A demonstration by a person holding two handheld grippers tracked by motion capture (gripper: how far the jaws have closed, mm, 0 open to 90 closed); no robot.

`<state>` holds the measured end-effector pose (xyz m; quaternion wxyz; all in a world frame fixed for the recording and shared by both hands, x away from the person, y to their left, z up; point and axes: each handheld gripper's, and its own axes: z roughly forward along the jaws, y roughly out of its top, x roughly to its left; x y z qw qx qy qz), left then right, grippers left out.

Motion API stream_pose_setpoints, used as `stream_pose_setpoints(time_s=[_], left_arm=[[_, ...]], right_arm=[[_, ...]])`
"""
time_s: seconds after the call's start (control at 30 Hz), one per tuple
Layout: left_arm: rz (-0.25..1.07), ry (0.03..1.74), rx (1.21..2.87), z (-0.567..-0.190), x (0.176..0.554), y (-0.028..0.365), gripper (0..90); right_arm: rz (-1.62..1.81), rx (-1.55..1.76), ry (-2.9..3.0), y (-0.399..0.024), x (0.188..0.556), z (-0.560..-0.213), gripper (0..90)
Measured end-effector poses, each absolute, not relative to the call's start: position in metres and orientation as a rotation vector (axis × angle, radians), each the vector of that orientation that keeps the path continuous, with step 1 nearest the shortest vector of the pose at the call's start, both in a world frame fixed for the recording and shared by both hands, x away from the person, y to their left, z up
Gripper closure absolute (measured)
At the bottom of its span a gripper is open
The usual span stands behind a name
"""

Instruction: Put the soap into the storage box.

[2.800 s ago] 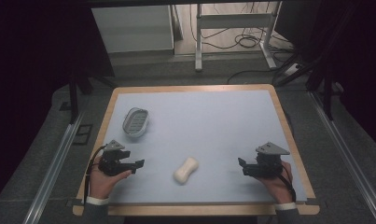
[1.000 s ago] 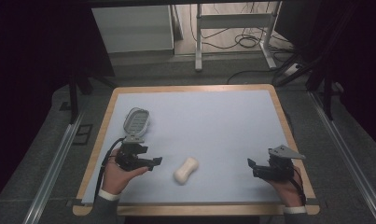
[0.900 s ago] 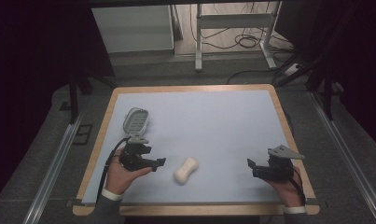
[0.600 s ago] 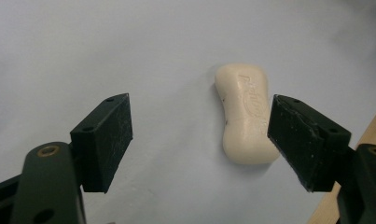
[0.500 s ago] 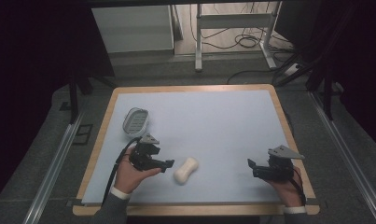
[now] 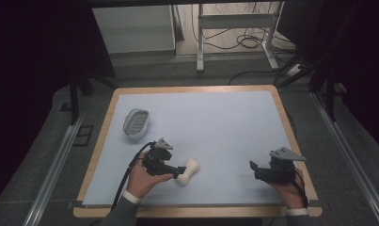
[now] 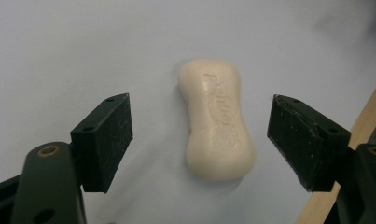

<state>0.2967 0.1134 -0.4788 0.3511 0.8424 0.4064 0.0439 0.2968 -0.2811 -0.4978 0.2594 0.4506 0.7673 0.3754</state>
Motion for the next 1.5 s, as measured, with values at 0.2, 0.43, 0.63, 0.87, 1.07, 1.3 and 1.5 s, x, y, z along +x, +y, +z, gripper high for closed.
stream_pose_setpoints(time_s=[0.2,0.43,0.63,0.87,1.07,1.3,1.5], left_arm=[[0.108,1.055,2.215,-0.484,0.301,0.101,22.6],[0.088,1.079,2.249,-0.493,0.305,0.093,23.7],[0.077,1.079,2.275,-0.499,0.308,0.085,23.9],[0.07,1.086,2.302,-0.503,0.309,0.075,25.5],[0.067,1.101,2.323,-0.509,0.309,0.071,26.6],[0.079,1.119,2.352,-0.515,0.31,0.065,28.9],[0.094,1.137,2.341,-0.514,0.308,0.066,38.4]], right_arm=[[1.007,1.233,2.07,-0.283,0.297,-0.498,9.9],[1.002,1.239,2.062,-0.284,0.297,-0.499,9.9],[0.994,1.242,2.063,-0.285,0.298,-0.501,10.0],[0.99,1.246,2.056,-0.285,0.298,-0.5,9.9],[0.988,1.245,2.056,-0.286,0.298,-0.5,10.0],[0.986,1.236,2.056,-0.286,0.298,-0.501,9.9],[0.984,1.234,2.056,-0.286,0.298,-0.501,9.9]])
